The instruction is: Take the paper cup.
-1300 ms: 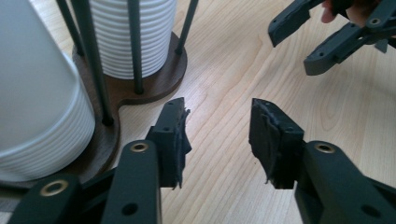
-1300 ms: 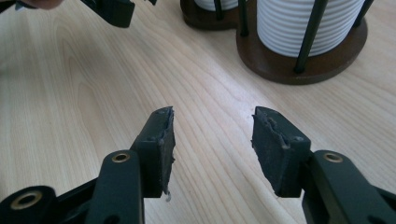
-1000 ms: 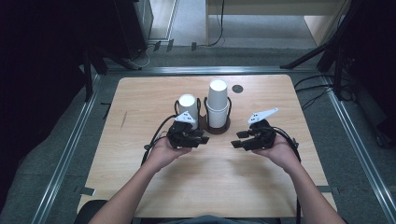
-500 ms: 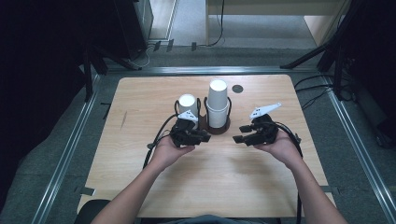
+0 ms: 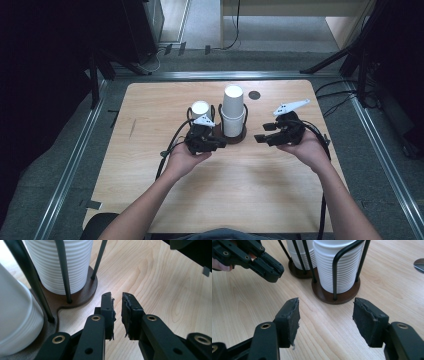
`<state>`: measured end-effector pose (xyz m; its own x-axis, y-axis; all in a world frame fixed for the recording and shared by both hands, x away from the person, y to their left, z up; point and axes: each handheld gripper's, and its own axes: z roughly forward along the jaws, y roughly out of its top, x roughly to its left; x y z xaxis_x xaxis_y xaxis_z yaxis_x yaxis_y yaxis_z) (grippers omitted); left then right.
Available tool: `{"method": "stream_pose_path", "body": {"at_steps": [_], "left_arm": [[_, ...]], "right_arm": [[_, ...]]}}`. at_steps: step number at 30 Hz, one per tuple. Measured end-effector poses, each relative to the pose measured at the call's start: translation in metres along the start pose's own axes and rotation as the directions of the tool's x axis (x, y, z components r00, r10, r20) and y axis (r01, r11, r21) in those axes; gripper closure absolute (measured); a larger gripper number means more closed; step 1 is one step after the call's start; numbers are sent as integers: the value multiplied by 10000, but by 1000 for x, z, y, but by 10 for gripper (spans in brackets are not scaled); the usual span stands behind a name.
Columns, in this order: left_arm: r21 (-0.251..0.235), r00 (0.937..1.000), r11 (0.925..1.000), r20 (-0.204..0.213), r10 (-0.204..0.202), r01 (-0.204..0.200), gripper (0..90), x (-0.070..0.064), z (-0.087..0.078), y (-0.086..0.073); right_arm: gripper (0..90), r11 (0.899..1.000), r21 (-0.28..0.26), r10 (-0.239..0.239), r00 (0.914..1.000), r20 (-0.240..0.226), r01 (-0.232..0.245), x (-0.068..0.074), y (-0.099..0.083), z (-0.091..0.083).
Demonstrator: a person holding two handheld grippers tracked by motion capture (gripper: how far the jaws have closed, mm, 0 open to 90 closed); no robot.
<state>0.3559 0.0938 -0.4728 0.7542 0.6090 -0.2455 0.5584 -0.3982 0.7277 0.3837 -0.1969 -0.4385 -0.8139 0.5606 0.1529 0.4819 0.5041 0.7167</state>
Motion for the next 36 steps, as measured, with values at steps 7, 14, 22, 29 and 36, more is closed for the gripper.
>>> {"method": "stream_pose_path", "body": {"at_steps": [7, 14, 22, 29, 36], "left_arm": [[-64, 9999, 9999, -73, -82, 82, 816, -3, 2, 11], [-1, 9999, 10000, -139, -56, 56, 832, -8, 3, 24], [-206, 9983, 9985, -273, -509, 503, 865, -1, 8, 37], [-221, 9965, 9979, -556, -623, 612, 893, 3, 13, 45], [-303, 9949, 9975, -766, -661, 639, 894, 7, 15, 49]], "right_arm": [[344, 9999, -113, -111, 9999, 42, 111, -2, 16, -11], [309, 10000, 20, -91, 9998, 199, 90, -8, 33, -18], [296, 9997, -2, -232, 9995, 222, 232, -14, 50, -13], [278, 9989, -182, -432, 9990, 76, 433, -18, 72, -5], [265, 9980, -355, -534, 9983, -254, 525, -16, 90, 1]]}}
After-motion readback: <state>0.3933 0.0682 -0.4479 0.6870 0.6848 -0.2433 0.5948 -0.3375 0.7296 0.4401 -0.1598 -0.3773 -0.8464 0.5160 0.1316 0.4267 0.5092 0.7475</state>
